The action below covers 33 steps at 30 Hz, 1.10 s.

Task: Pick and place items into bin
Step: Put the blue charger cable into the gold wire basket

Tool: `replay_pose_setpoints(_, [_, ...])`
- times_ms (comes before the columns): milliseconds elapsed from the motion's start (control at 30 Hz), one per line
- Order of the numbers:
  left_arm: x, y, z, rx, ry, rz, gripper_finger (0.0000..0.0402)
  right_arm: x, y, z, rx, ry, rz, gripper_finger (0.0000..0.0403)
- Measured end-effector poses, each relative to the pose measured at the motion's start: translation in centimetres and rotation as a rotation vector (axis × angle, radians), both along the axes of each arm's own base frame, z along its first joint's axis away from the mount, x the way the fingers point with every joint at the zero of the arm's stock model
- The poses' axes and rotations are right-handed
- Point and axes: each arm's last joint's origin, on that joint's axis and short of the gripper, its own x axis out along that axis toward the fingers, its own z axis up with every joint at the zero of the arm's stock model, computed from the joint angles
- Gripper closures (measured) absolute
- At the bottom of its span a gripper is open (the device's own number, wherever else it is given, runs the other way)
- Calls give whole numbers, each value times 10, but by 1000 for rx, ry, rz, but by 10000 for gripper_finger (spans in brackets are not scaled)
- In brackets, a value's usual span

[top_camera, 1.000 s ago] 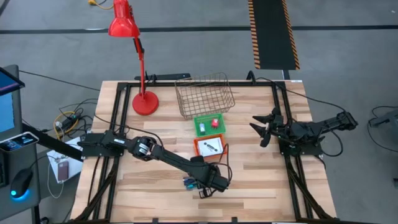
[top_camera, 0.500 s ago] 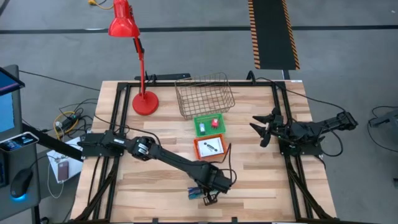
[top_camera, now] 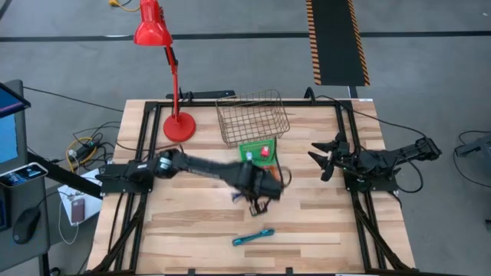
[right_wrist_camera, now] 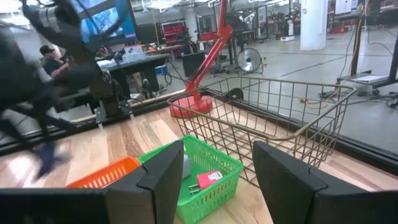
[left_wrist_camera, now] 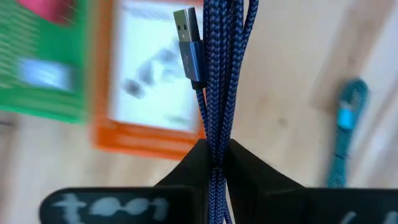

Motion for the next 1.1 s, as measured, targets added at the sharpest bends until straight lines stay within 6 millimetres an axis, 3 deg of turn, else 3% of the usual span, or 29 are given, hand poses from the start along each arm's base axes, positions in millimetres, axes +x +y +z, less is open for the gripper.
replay_pose_setpoints(333, [-13, 109, 57, 221, -116, 40, 384, 0, 0, 0, 0, 0, 0, 216])
replay_pose_setpoints(533, [-15, 177, 68, 312, -166, 39, 381, 0, 0, 0, 0, 0, 0, 216])
replay_pose_setpoints(667, [-15, 211, 67, 338, -186, 23, 381, 0, 0, 0, 0, 0, 0, 216])
replay_pose_setpoints(833, [-14, 235, 70, 377, -229, -8, 360, 0, 0, 0, 0, 0, 0, 216])
replay_pose_setpoints(1100, [-12, 241, 73, 429, -248, -69, 305, 0, 0, 0, 0, 0, 0, 216])
